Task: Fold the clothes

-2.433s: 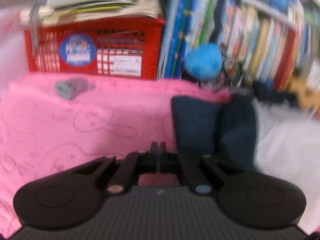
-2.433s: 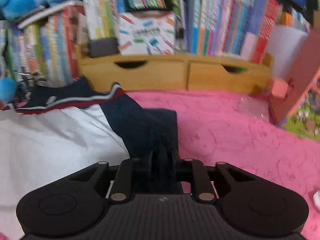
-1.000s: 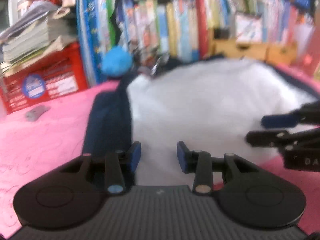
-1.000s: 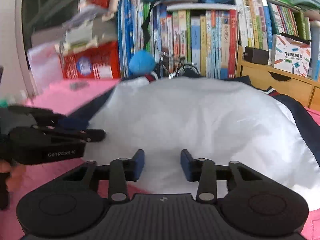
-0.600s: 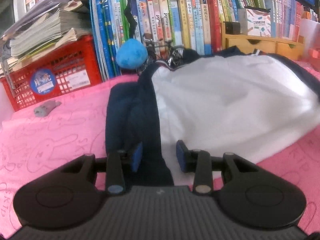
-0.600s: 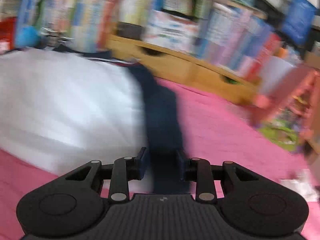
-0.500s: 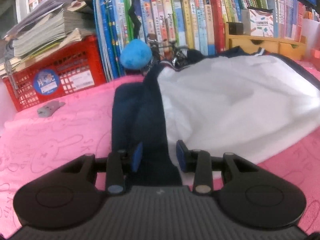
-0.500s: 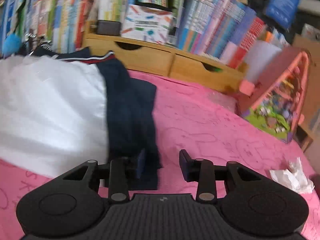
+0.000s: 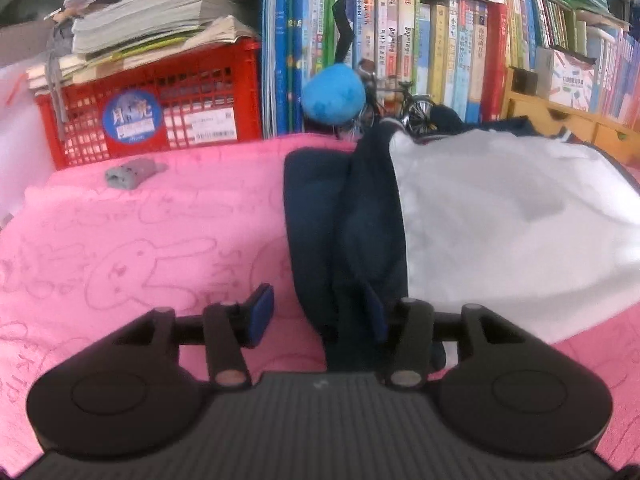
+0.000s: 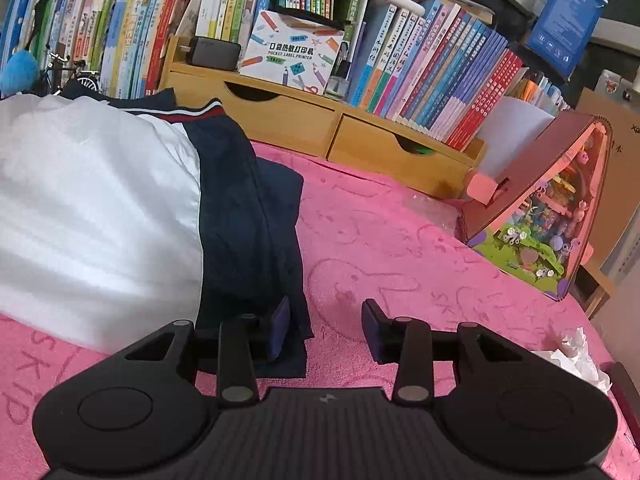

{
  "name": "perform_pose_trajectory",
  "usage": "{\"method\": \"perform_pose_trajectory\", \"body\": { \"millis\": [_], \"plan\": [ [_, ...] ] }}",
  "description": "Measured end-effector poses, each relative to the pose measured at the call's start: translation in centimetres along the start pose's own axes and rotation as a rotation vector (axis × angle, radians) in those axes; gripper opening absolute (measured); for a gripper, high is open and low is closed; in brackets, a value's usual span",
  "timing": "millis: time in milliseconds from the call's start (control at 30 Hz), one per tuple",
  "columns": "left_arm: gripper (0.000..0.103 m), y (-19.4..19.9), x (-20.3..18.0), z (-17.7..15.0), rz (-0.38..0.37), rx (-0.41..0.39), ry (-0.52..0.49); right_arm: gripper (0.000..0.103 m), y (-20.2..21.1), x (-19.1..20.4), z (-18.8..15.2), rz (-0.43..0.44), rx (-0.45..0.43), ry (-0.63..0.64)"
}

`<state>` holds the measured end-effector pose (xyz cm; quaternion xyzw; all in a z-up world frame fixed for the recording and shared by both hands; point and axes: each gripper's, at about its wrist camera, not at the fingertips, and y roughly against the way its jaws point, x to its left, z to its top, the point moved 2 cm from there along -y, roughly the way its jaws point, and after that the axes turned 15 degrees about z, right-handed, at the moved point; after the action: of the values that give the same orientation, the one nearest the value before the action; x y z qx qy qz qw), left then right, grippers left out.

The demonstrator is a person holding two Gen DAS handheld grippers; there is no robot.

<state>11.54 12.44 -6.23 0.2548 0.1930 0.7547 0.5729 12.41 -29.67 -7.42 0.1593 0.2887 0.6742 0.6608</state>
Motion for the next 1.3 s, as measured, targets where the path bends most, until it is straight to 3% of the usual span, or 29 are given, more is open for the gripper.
{"method": "perform_pose_trajectory", "body": {
  "millis": [67, 133, 200, 433, 567, 633, 833, 1100, 1167, 1300],
  "plan": [
    [0.049, 0.1, -0.1, -0.1, 0.004, -0.002, -0.004, 0.044, 0.7, -0.4, 0.1, -0.013, -0.027, -0.039],
    [0.049, 0.2, -0.4, -0.1, 0.018, -0.01, -0.022, 0.045, 2.3, -0.6, 0.3, -0.08, -0.089, -0.086],
    [0.049, 0.2, -0.4, -0.1, 0.014, -0.008, -0.018, 0.045, 3.9, 0.5, 0.4, -0.119, -0.153, -0.011],
    [0.049, 0.1, -0.2, -0.1, 0.004, -0.002, -0.007, 0.056, 8.0, 9.5, -0.1, 0.238, -0.225, 0.401],
    [0.049, 0.1, -0.2, -0.1, 0.0, -0.001, 0.0, 0.061, 9.2, 14.3, -0.6, 0.372, -0.236, 0.497],
    [0.049, 0.2, 0.0, -0.1, -0.009, -0.005, 0.013, 0.063, 9.5, 16.4, -1.1, 0.42, -0.231, 0.543],
    [0.051, 4.6, 1.5, 0.0, -0.158, -0.158, 0.072, 0.063, 9.4, 18.3, -2.1, 0.44, -0.175, 0.695],
    [0.058, 9.9, -6.0, -1.5, -0.386, -0.234, -0.319, 0.062, 6.0, 18.7, -1.4, 0.412, -0.1, 0.745],
    [0.065, 10.2, -8.3, -2.1, -0.404, -0.253, -0.398, 0.062, 5.3, 18.8, -1.1, 0.405, -0.103, 0.738],
    [0.066, 9.8, -12.3, -3.0, -0.428, -0.275, -0.533, 0.053, 4.1, 18.6, -0.4, 0.395, -0.103, 0.707]
  ]
}}
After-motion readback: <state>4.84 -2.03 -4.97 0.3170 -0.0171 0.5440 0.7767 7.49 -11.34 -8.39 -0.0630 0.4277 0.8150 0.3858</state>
